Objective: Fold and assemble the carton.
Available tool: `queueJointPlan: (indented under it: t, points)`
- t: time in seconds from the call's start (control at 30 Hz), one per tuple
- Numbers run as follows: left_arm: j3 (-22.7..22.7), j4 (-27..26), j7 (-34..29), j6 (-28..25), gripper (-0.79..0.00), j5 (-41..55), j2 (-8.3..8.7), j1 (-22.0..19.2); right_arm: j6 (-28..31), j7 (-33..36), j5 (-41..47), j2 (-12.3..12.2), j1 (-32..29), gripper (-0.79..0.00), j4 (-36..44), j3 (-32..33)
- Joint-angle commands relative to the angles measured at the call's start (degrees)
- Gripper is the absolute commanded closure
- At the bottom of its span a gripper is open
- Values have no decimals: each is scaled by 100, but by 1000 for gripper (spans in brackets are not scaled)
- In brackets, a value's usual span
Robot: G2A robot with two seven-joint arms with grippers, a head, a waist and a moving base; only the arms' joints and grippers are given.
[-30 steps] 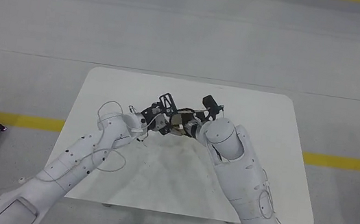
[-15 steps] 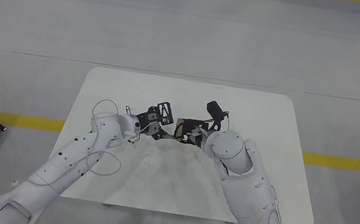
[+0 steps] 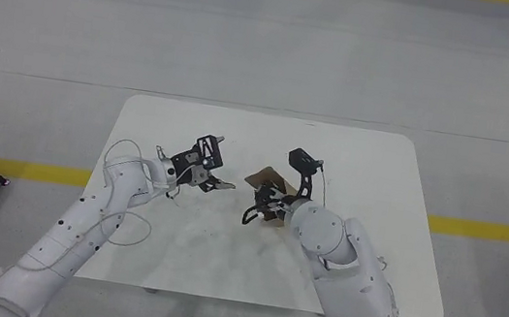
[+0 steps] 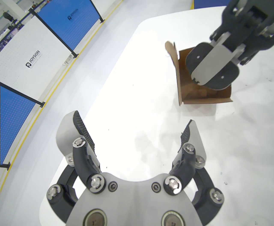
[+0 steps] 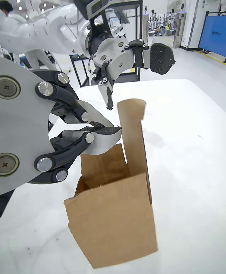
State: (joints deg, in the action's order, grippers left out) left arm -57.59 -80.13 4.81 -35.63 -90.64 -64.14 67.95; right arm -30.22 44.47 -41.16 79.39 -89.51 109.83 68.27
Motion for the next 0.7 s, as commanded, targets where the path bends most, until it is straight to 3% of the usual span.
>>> queueJointPlan:
  t: [0.0, 0.27, 0.5, 0.67]
  points:
    - [-123, -77, -41, 46, -785, 93, 23, 72, 102, -62, -192, -29, -67, 0, 106, 22]
    - [-256, -226, -182, 134, -785, 345, 27, 106, -179, -183, -755, -98, -394, 0, 619, 61]
    - [-292, -318, -419, 192, -785, 537, 9, 62, 1545, -568, -320, -276, -1566, 0, 1158, 886]
    - [7, -335, -969, 138, -785, 743, -87, -174, 2648, -1078, 172, -370, -2389, 0, 1059, 1585]
